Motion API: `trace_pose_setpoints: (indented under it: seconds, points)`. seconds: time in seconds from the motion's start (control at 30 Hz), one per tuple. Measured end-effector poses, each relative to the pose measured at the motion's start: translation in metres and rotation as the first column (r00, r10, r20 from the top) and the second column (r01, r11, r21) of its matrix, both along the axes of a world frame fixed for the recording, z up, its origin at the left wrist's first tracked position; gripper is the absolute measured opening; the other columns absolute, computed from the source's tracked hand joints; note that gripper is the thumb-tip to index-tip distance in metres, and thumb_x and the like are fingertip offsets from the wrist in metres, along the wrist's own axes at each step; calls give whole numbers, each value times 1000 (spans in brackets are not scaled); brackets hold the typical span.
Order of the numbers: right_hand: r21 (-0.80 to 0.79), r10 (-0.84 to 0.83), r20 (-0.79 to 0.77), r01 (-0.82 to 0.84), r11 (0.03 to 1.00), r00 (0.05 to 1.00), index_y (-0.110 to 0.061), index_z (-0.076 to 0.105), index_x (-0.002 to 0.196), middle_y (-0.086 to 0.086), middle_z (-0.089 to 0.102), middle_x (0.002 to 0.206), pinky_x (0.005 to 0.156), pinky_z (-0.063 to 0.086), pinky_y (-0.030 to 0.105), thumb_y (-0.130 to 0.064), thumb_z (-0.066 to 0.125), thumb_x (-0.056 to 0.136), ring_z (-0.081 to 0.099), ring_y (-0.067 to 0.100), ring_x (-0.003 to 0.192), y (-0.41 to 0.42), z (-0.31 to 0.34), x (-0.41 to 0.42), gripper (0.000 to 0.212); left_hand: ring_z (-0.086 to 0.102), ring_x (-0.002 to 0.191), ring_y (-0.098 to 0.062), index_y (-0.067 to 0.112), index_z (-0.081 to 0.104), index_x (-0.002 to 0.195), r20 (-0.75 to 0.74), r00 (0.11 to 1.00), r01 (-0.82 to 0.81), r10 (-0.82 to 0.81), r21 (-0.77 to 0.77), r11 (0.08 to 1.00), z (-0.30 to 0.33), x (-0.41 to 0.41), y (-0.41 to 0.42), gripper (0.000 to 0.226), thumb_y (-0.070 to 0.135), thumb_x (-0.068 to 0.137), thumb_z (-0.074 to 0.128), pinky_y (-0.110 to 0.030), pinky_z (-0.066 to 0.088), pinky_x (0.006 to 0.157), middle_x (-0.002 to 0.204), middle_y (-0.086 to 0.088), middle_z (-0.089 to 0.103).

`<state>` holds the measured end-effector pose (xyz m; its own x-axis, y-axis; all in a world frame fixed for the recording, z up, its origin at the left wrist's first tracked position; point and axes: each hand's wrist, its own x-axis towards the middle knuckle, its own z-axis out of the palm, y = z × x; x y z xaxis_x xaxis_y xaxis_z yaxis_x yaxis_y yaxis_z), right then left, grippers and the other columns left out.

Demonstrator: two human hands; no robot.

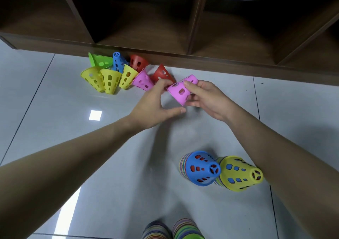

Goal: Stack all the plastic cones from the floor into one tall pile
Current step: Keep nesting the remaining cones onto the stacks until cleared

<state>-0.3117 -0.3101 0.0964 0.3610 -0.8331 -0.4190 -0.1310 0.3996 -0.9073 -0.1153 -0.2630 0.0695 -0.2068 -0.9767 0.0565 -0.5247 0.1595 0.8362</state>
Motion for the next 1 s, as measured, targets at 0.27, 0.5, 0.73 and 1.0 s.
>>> trace_pose_setpoints:
  seconds: [0.27, 0.5, 0.73, 1.0]
  points:
    - [-111, -37, -162, 19, 994, 986, -15, 72, 111, 8, 75, 103, 98, 52, 45, -31, 61, 98, 65, 15, 90, 16, 2, -27, 23, 29, 140, -34, 22, 49, 144, 758, 652, 23, 30, -60, 998, -24, 66, -63, 65, 9, 82, 61, -49, 31, 114, 153, -10, 38]
    - [-201, -128, -38, 118, 972, 991, -18, 72, 104, 6, 75, 103, 86, 57, 30, -34, 58, 93, 68, 18, 97, 58, 45, -67, 24, 40, 119, -37, 14, 57, 136, 872, 484, 37, 73, -104, 994, -23, 79, -74, 52, 16, 85, 65, -46, 40, 100, 135, -12, 52]
    - [-418, -214, 10, 198, 887, 977, -34, 76, 87, -10, 74, 90, 81, 53, 21, -39, 65, 85, 67, 8, 86, 110, 79, -93, 13, 45, 84, -21, 18, 67, 97, 489, 866, -70, 107, -94, 993, 14, 61, -40, 32, 41, 79, 80, -39, 44, 82, 95, -5, 65]
    - [-521, -332, -134, 218, 825, 934, -28, 72, 91, -11, 74, 90, 83, 52, 23, -40, 77, 84, 66, 11, 85, 177, 99, -119, 15, 62, 112, -21, 26, 65, 125, -106, 993, 38, -41, -30, 999, 117, -1, 91, 51, 42, 80, 81, -44, 51, 93, 119, 11, 69]
